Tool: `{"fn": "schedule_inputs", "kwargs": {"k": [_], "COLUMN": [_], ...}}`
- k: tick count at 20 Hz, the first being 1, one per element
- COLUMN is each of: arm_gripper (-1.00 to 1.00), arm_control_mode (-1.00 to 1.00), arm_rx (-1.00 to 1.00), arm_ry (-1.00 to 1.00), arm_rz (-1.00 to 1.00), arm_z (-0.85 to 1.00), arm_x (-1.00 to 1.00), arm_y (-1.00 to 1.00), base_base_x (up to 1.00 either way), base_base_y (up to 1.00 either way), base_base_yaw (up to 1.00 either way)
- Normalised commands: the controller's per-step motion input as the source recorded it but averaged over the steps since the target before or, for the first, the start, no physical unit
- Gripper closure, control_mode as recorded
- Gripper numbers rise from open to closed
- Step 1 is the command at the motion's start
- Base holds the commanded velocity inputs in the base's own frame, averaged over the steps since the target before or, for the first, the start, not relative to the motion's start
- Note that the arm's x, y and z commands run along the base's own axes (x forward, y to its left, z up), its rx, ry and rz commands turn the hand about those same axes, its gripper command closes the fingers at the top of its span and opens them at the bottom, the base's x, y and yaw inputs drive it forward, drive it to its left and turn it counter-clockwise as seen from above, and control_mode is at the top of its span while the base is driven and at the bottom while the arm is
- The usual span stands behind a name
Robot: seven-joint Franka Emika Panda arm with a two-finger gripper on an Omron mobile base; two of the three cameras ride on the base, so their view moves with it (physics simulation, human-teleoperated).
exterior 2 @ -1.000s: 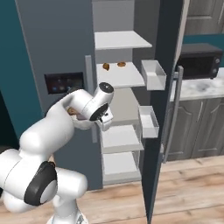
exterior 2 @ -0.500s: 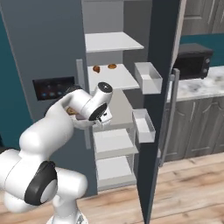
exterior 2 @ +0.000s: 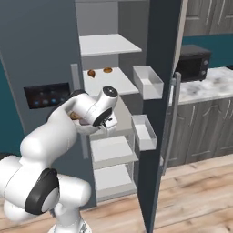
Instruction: Pick the chicken drumstick and eggplant from their plates and place them in the bowl. Then put the bowl in the fridge.
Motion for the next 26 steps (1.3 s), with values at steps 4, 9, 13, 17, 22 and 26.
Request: {"fn": "schedule_inputs", "kwargs": {"k": [4, 9, 13, 17, 22, 26], "arm_gripper": [1.0, 1.0, 1.0, 1.0, 1.0, 1.0], "arm_control_mode": [1.0, 1.0, 1.0, 1.0, 1.0, 1.0], "arm_rx": [0.0, 0.0, 0.0, 0.0, 0.0, 0.0], "arm_ry": [0.0, 0.0, 0.0, 0.0, 0.0, 0.0], "arm_rz": [0.0, 0.0, 0.0, 0.0, 0.0, 0.0], "arm_z": [0.0, 0.0, 0.0, 0.0, 0.0, 0.0], "arm_x": [0.0, 0.0, 0.0, 0.0, 0.0, 0.0], "arm_y": [0.0, 0.0, 0.0, 0.0, 0.0, 0.0], "base_base_x": [0.42, 0.34, 0.33, 0.38, 0.47, 0.55], "base_base_y": [-0.14, -0.35, -0.25, 0.0, -0.02, -0.22], "base_base_yaw": [-0.01, 0.0, 0.0, 0.0, 0.0, 0.0]}}
